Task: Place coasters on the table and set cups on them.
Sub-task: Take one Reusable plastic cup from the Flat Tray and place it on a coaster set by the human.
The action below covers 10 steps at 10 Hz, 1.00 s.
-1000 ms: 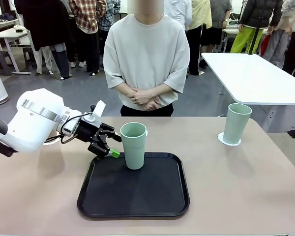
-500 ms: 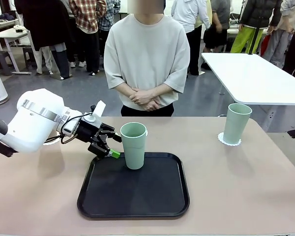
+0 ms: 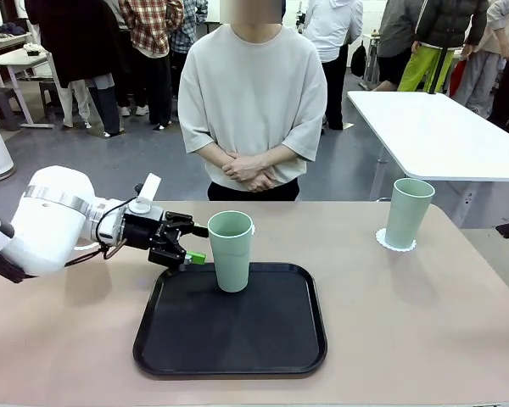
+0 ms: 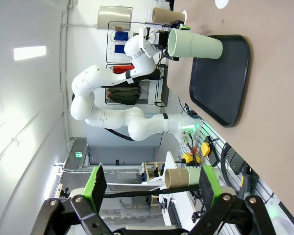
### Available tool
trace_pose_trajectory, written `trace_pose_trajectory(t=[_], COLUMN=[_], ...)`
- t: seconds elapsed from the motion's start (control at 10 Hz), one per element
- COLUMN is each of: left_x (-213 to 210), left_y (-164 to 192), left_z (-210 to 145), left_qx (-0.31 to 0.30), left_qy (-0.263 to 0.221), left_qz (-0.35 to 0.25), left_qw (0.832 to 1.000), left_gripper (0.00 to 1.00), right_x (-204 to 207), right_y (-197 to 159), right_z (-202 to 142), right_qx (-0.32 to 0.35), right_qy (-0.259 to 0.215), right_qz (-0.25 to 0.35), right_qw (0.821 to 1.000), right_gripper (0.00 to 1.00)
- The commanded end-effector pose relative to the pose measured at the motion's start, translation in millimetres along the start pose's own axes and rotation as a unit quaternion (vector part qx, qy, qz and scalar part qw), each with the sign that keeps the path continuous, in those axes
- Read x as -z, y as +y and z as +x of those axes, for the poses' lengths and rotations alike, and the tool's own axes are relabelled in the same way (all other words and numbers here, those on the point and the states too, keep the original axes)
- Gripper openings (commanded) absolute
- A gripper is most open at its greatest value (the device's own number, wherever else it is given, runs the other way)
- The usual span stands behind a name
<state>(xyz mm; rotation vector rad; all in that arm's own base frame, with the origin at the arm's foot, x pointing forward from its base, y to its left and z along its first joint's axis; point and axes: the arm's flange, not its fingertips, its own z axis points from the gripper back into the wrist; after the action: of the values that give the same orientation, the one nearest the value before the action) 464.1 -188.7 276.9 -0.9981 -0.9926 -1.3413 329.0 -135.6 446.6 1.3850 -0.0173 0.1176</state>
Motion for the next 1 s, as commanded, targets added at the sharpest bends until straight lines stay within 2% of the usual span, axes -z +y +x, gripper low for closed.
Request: trace_pose_trajectory(t=[0.0,0.3,0.9], left_x=[13.6,21.5,28.8], left_y=[-7.2,-7.6,-5.6], left_z=[-15.9,-24.7,-28.6], left_qx=[0.017,0.023,0.047], left_qy=[-0.019,-0.008,-0.021], left_qz=[-0.011,-0.014,0.0], left_qw=[1.0,1.0,0.999], left_gripper=[1.0,1.0,1.0], right_x=[-0.5,-0.5,-0.5], right_y=[1.0,1.0,1.0], right_z=[-0.6,-0.6,-0.6], right_qx=[0.008,0.008,0.008], right_qy=[0.0,0.0,0.0], right_qz=[0.0,0.0,0.0], right_qw=[1.0,1.0,1.0], right_gripper=[1.0,1.0,1.0])
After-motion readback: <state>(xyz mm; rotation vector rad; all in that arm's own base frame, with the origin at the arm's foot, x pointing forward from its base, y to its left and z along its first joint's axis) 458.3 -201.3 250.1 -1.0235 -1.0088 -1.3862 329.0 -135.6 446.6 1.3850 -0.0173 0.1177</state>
